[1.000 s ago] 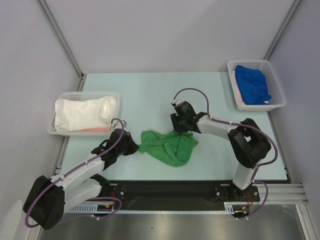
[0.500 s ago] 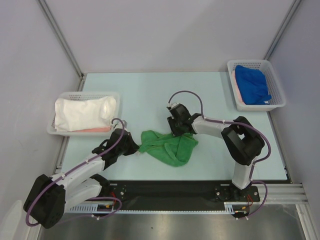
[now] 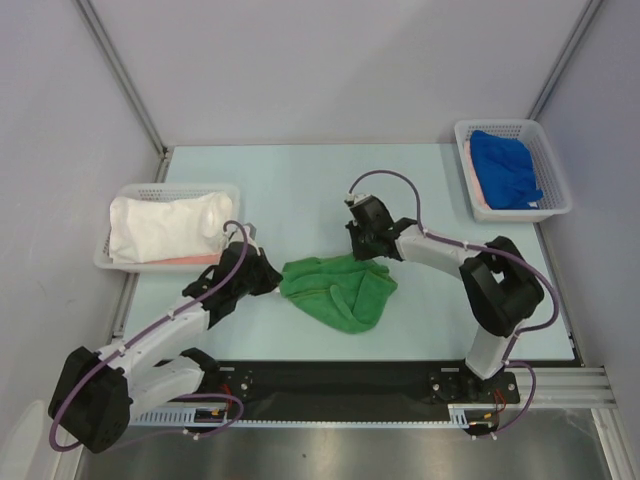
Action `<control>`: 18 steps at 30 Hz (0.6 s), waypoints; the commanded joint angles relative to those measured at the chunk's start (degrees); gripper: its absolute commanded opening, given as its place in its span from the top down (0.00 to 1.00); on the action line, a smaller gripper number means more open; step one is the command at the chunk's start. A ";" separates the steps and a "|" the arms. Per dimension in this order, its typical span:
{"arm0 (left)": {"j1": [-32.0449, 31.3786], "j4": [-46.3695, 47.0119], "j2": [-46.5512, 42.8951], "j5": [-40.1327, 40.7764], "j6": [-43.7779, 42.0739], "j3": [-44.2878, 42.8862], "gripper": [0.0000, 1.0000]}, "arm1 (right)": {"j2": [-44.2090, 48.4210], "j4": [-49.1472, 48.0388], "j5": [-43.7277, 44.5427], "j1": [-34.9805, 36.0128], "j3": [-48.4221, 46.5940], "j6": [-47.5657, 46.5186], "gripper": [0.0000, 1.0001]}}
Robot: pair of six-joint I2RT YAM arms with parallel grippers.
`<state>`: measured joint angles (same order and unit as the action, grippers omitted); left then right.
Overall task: Fold and stack the towels
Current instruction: Flatten out the crumpled towel
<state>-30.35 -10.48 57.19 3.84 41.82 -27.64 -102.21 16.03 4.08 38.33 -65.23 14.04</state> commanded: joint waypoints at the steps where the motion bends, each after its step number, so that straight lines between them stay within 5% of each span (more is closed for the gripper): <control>1: 0.38 -0.50 0.64 -0.32 -2.27 -5.58 1.00 | 7.55 0.23 0.14 -1.67 -2.97 1.07 1.00; 9: 0.47 -2.79 2.75 0.99 -5.69 -13.40 1.00 | 13.44 1.54 1.46 -4.84 -4.20 2.04 1.00; 18: -0.06 -3.76 0.47 -0.58 -15.53 -28.43 1.00 | 30.92 3.30 5.50 -5.46 -7.54 0.65 1.00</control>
<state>-30.33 -15.40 60.38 4.23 32.47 -51.22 -78.89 20.14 7.49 32.69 -68.84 15.79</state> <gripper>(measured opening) 0.008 0.031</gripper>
